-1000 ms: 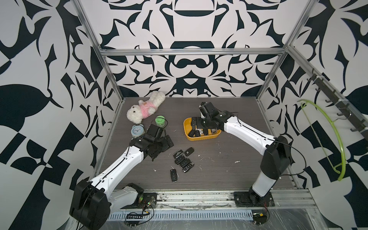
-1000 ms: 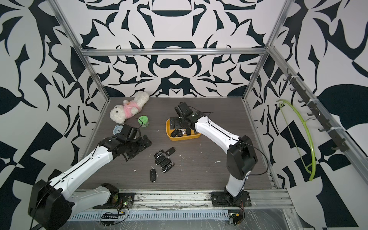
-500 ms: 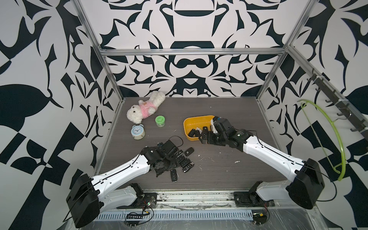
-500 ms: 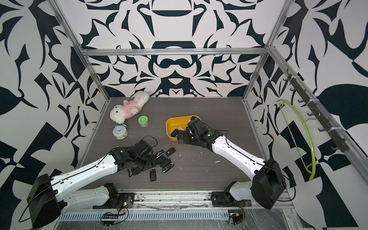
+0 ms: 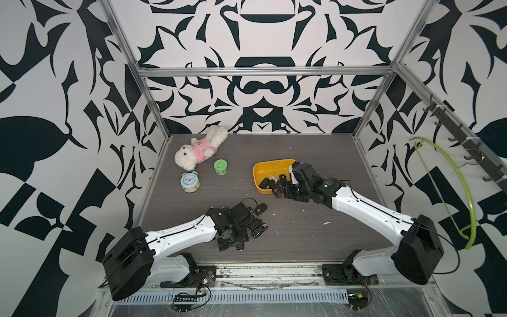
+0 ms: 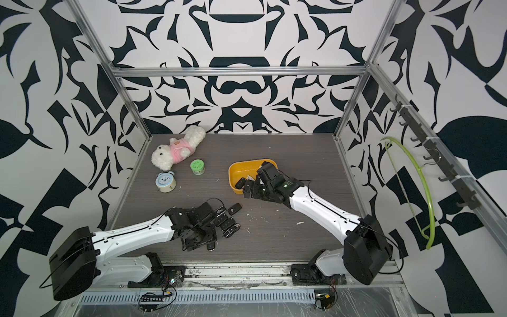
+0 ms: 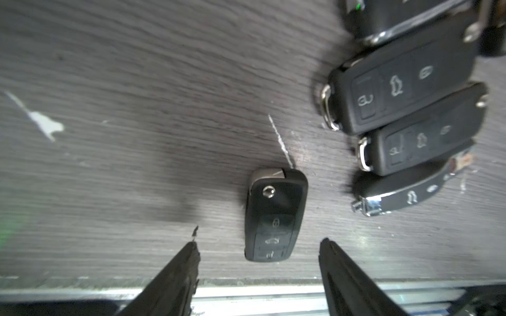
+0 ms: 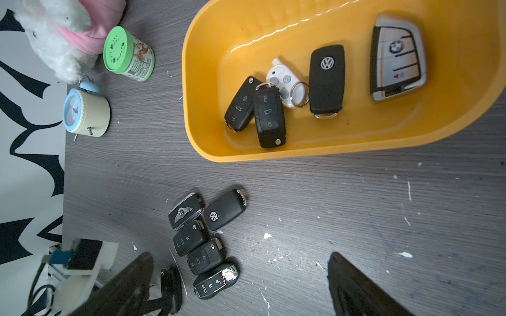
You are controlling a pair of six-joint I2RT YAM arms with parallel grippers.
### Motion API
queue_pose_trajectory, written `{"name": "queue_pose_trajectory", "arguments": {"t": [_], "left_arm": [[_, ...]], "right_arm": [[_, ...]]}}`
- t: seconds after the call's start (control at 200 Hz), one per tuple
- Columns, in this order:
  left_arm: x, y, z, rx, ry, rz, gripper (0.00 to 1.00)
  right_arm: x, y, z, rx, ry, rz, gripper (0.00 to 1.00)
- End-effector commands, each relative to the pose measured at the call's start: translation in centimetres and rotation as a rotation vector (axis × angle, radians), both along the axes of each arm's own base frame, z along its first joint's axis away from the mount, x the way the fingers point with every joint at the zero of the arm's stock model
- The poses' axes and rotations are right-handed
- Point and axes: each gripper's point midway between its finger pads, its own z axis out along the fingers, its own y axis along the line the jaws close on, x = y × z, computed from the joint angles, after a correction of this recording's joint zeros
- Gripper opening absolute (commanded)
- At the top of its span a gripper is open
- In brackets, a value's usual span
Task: Place the car key into the storage box
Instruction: Pick up the car key from the center of the board.
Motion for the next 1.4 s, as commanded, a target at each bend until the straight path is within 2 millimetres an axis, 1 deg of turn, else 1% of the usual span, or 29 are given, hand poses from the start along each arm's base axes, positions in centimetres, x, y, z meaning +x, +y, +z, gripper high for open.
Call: {"name": "queue_pose_trajectory", "arguments": {"t": [0.0,0.155,0.29,0.395,0.61,0.705,0.775,0.865,0.95,0.99,1.015,1.03,1.045,1.12,1.205,1.275,1.3,1.32,1.395], "left_arm": [[-0.1,-0.7,-0.3,0.012,0.02,-0.038,0.74],[0.0,-1.0,-0.7,0.016,0.022,-0.05,0.74],[0.1,-1.1,-1.2,0.019,0.025,-0.052,0.72],[0.0,-1.2,-1.7,0.026,0.037,-0.053,0.65],[-0.1,-1.4,-2.3,0.036,0.056,-0.066,0.57],[-0.2,-1.5,-2.4,0.036,0.062,-0.07,0.48],[-0.2,-1.5,-2.4,0.034,0.062,-0.073,0.37],[-0.2,-1.5,-2.3,0.029,0.057,-0.074,0.26],[-0.2,-1.5,-2.2,0.025,0.053,-0.072,0.2],[-0.2,-1.5,-2.1,0.022,0.051,-0.071,0.14],[-0.1,-1.5,-2.1,0.022,0.049,-0.072,0.08],[-0.1,-1.5,-2.0,0.021,0.046,-0.072,0.03],[-0.1,-1.5,-1.9,0.021,0.042,-0.073,0.0],[0.2,-1.3,-1.2,0.024,0.02,-0.072,0.0],[0.8,-0.8,0.1,0.034,-0.028,-0.08,0.0],[1.9,-0.4,1.8,0.042,-0.096,-0.083,0.0],[2.1,-0.1,2.1,0.057,-0.11,-0.082,0.0],[2.6,-0.1,3.2,0.037,-0.146,-0.078,0.0],[3.7,0.1,5.1,0.017,-0.21,-0.06,0.0]], "right_arm": [[0.5,1.0,1.9,0.045,-0.041,0.017,1.0],[0.4,1.0,2.0,0.054,-0.043,0.019,1.0],[0.4,1.1,2.3,0.059,-0.048,0.02,1.0],[0.4,1.0,2.7,0.061,-0.054,0.018,1.0],[0.3,0.7,3.0,0.058,-0.059,0.009,1.0],[0.3,0.6,3.1,0.057,-0.063,0.002,1.0],[0.3,0.5,3.0,0.058,-0.061,0.0,1.0],[0.2,0.5,3.0,0.059,-0.061,-0.002,1.0],[0.2,0.5,3.0,0.061,-0.059,-0.002,1.0],[0.2,0.5,2.9,0.062,-0.058,-0.003,1.0],[0.2,0.6,2.9,0.063,-0.058,-0.001,1.0],[0.2,0.6,2.8,0.062,-0.057,0.0,1.0],[0.2,0.6,2.8,0.061,-0.056,-0.001,1.0],[0.1,0.5,2.7,0.059,-0.055,-0.002,1.0],[0.2,0.5,2.8,0.059,-0.058,-0.005,1.0],[0.2,0.4,2.7,0.057,-0.059,-0.009,1.0],[0.2,0.4,2.6,0.057,-0.059,-0.011,1.0],[0.2,0.4,2.6,0.056,-0.059,-0.012,1.0],[0.3,0.4,2.5,0.054,-0.056,-0.016,1.0]]}}
